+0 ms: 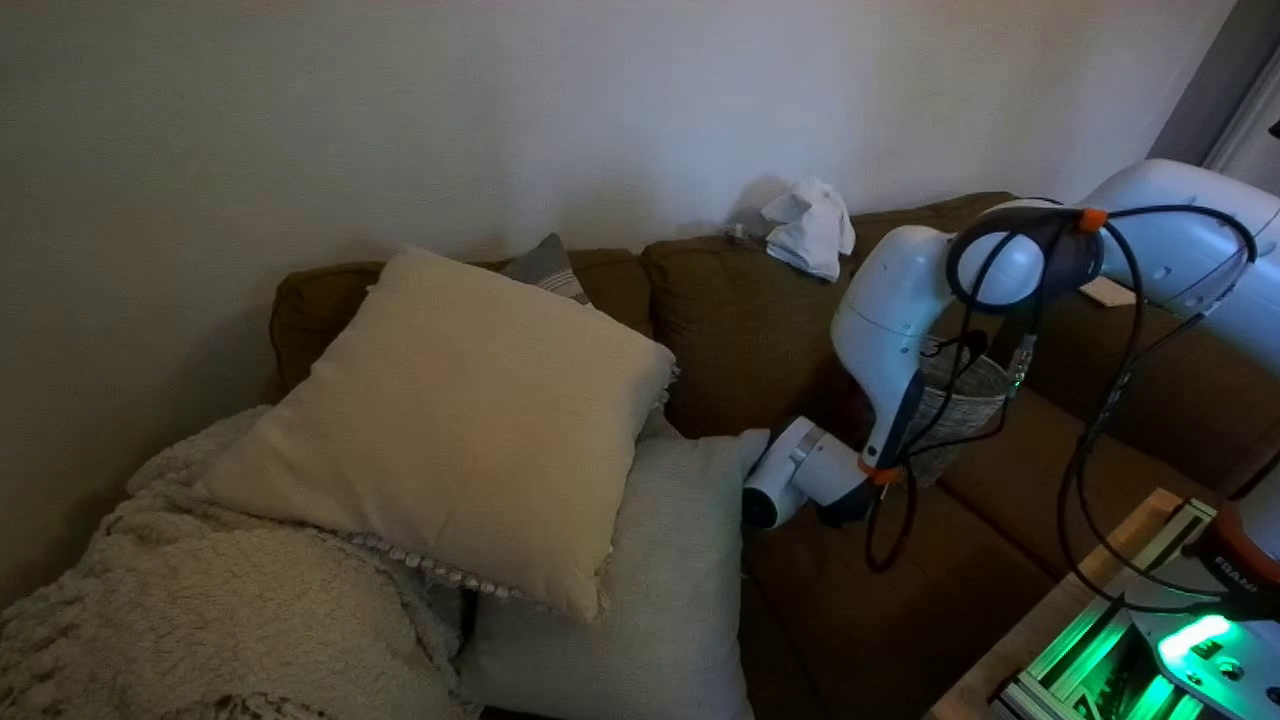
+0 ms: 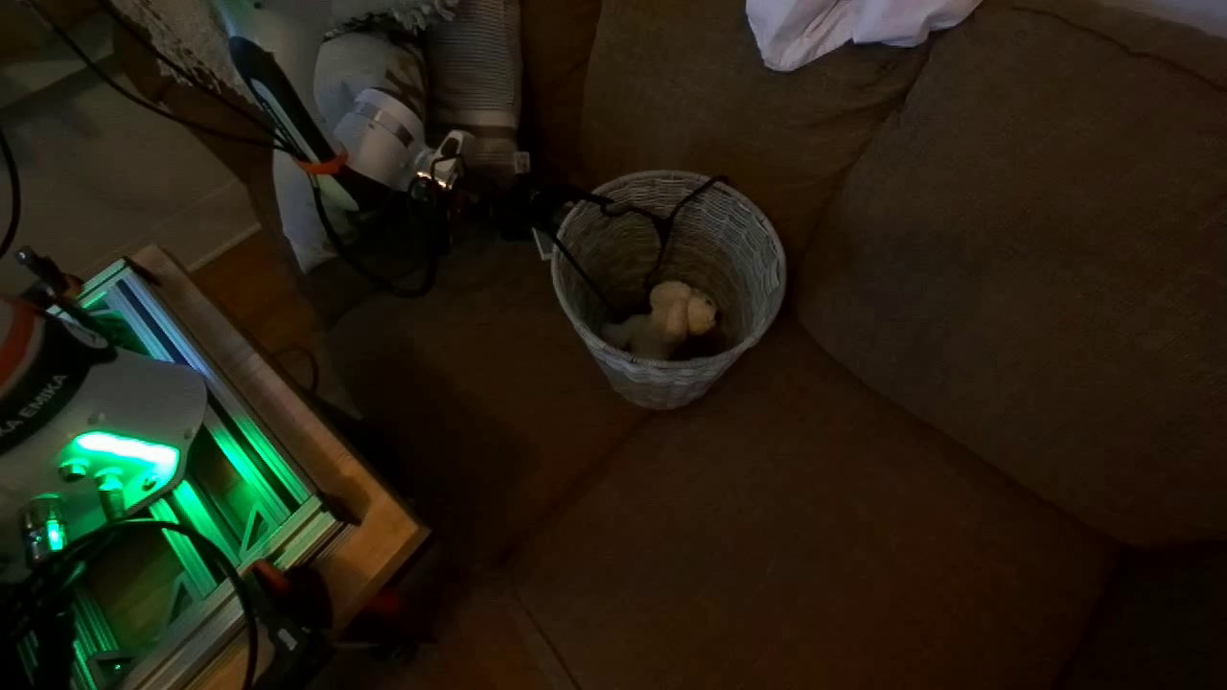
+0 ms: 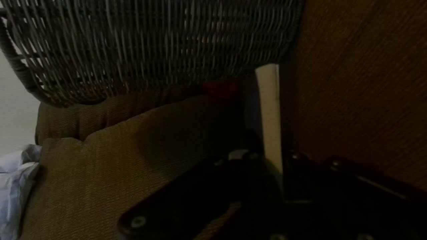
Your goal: Pick up the book on the sofa seat and put it in the basket
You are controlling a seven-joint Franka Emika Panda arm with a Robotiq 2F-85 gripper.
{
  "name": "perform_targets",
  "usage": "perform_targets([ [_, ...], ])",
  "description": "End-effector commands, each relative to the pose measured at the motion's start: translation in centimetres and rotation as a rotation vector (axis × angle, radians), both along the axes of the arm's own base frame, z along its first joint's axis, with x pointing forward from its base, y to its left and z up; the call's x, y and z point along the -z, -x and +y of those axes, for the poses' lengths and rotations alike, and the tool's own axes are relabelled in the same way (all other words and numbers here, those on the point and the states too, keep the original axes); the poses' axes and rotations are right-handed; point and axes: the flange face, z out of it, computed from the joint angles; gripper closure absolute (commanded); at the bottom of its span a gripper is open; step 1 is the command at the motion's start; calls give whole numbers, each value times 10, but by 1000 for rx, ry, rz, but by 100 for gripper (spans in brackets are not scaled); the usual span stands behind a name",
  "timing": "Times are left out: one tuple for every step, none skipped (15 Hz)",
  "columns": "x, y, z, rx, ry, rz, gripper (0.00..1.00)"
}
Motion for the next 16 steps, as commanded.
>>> perform_targets([
  [-67, 11, 8, -4, -105, -25, 97],
  [-80, 12, 10, -4, -129, -55, 97],
  [-97, 13, 12, -4, -154, -86, 97],
  [-115, 15, 14, 8, -176, -129, 97],
  [-133, 18, 14, 19, -197, -174, 97],
  [-151, 21, 16, 32, -213, -219, 97],
  [-170, 25, 16, 44, -227, -268, 97],
  [-187, 30, 16, 51, -244, -308, 97],
  [-205, 35, 15, 65, -256, -354, 97],
  [-223, 40, 13, 74, -268, -396, 97],
  [-241, 45, 13, 92, -271, -445, 97],
  [-257, 51, 10, 112, -277, -487, 97],
  [-275, 57, 8, 146, -282, -530, 97],
  [-291, 64, 4, 182, -290, -563, 97],
  [-306, 70, -2, 224, -301, -589, 97],
  [-320, 78, -11, 246, -252, -578, 97],
])
